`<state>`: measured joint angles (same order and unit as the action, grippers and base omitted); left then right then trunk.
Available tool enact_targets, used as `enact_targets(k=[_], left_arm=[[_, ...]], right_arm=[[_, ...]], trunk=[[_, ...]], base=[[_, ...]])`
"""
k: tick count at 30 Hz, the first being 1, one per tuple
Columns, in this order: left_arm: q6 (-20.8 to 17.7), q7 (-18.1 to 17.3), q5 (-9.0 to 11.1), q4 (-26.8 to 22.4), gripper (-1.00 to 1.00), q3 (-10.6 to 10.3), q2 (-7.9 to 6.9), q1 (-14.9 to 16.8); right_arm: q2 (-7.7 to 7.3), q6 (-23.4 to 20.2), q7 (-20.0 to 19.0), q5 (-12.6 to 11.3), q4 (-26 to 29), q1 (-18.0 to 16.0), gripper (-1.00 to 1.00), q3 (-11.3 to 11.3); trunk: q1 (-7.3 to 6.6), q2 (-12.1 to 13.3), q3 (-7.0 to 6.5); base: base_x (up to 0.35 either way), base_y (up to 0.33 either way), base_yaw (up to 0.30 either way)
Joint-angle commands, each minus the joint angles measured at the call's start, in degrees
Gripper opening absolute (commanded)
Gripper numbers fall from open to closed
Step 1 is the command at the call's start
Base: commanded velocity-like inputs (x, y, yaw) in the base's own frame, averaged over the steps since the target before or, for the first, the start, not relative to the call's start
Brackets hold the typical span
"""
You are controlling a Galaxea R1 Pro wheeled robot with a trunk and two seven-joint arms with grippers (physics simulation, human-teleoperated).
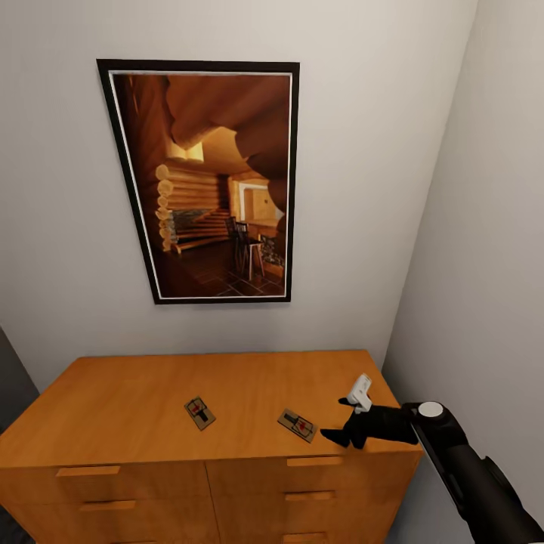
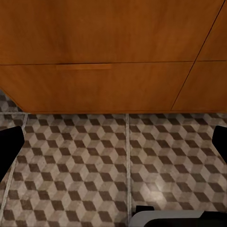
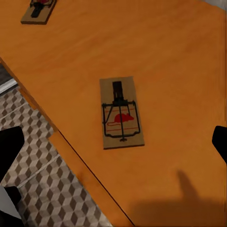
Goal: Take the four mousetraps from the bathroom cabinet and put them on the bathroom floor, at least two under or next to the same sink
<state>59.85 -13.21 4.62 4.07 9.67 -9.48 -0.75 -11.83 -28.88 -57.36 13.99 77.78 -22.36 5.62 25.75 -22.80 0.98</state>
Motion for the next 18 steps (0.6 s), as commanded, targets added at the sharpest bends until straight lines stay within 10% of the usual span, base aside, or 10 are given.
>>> enact_targets(k=[1,18], left_arm=[[0.1,-0.6,0.5,0.1,1.0,0.2,-0.01,0.0],[0.1,-0.6,0.5,0.1,1.0,0.2,-0.01,0.0]], right_arm=[[-0.02,-0.2,0.0,0.3,0.1,0.0,1.0,0.0],[0.02,3.0,1.9,0.2,-0.2,0.0,1.0,-0.2]], trunk=[[0.04,-0.1,0.1],[0.04,-0.1,0.1]], base=[[0.0,0.0,0.0],[0.0,0.0,0.0]])
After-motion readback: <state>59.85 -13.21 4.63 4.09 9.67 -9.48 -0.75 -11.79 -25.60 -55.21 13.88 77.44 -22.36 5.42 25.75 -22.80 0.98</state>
